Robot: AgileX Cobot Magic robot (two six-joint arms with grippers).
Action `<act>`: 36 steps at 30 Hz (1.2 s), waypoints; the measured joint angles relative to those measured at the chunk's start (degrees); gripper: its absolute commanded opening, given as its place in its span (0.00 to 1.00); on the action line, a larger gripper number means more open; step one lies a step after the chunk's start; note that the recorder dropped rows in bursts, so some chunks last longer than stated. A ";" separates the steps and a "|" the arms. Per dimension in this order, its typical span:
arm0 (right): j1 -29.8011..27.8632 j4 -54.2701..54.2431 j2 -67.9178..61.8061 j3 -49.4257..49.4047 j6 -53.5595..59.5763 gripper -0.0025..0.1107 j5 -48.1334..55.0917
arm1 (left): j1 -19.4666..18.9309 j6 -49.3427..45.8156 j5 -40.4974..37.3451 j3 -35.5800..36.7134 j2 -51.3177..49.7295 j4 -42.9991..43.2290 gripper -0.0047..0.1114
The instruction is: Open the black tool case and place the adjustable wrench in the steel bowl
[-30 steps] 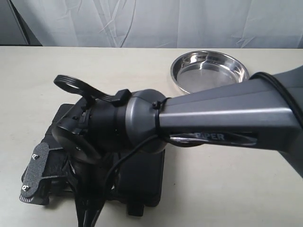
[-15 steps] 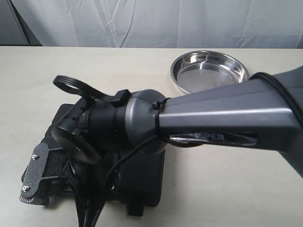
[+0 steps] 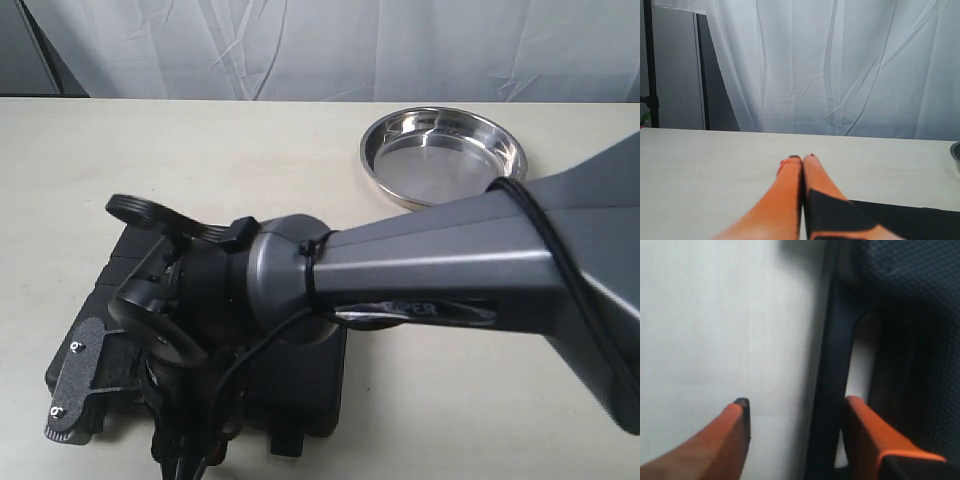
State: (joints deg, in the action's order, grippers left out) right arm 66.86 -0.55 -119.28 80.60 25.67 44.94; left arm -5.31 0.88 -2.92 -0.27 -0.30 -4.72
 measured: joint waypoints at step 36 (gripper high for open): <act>-0.34 0.55 0.89 -0.49 -0.95 0.39 -0.15 | 0.00 0.00 0.00 0.00 0.00 0.00 0.04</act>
State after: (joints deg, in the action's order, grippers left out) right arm 66.52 0.00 -118.39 80.10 24.71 44.79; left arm -5.31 0.88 -2.92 -0.27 -0.30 -4.72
